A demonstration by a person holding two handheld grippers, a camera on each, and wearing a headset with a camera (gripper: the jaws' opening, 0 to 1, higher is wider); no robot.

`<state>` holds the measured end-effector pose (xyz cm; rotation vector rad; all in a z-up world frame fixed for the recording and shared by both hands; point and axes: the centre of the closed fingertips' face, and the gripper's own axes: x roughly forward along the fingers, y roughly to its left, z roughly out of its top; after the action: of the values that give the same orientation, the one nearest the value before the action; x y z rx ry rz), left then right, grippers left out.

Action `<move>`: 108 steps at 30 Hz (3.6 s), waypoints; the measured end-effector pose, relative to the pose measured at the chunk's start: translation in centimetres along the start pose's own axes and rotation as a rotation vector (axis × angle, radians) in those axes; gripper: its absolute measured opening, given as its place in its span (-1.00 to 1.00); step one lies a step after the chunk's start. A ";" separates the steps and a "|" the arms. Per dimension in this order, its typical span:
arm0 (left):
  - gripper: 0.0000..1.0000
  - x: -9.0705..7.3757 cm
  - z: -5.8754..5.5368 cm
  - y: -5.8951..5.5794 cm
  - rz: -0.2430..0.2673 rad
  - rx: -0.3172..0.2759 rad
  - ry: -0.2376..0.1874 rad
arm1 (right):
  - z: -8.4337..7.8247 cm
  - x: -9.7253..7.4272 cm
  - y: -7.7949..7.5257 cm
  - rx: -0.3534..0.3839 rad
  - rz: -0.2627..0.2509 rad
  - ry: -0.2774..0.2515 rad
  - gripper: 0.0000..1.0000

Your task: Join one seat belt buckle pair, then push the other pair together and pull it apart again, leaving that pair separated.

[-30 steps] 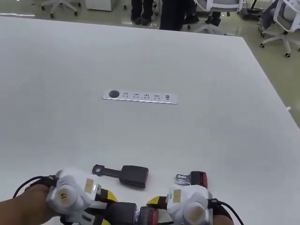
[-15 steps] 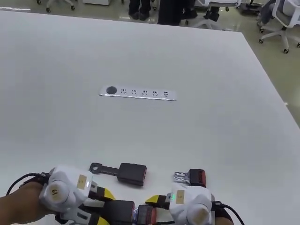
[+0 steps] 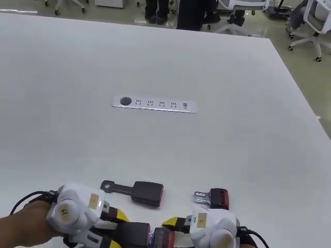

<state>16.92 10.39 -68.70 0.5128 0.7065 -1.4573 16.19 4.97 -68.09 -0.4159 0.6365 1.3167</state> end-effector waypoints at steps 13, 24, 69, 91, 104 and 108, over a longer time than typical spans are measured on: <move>-0.33 0.2 -0.4 0.0 0.035 0.002 0.071 | -0.6 0.2 -0.1 -0.035 -0.012 0.059 -0.31; -0.02 -0.1 -0.4 -0.5 0.068 -0.038 0.112 | -0.3 -0.2 -0.8 0.006 -0.061 0.050 0.05; 0.84 -5.1 7.8 5.9 0.261 -0.067 0.007 | -1.3 -12.1 -9.7 0.136 -0.245 -0.062 0.73; 0.70 -1.8 5.3 9.2 0.138 -0.023 0.063 | -5.2 -11.6 -12.5 0.152 -0.140 0.034 0.66; 0.51 0.4 4.1 9.4 0.078 -0.016 0.081 | -7.5 -10.3 -13.1 0.162 -0.076 0.079 0.51; 0.40 1.0 3.5 9.7 0.070 -0.010 0.084 | -7.5 -10.2 -13.0 0.161 -0.064 0.088 0.41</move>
<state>26.97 7.87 -67.96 0.5887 0.7548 -1.3725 26.19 -10.19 -68.16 -0.3614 0.7912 1.1818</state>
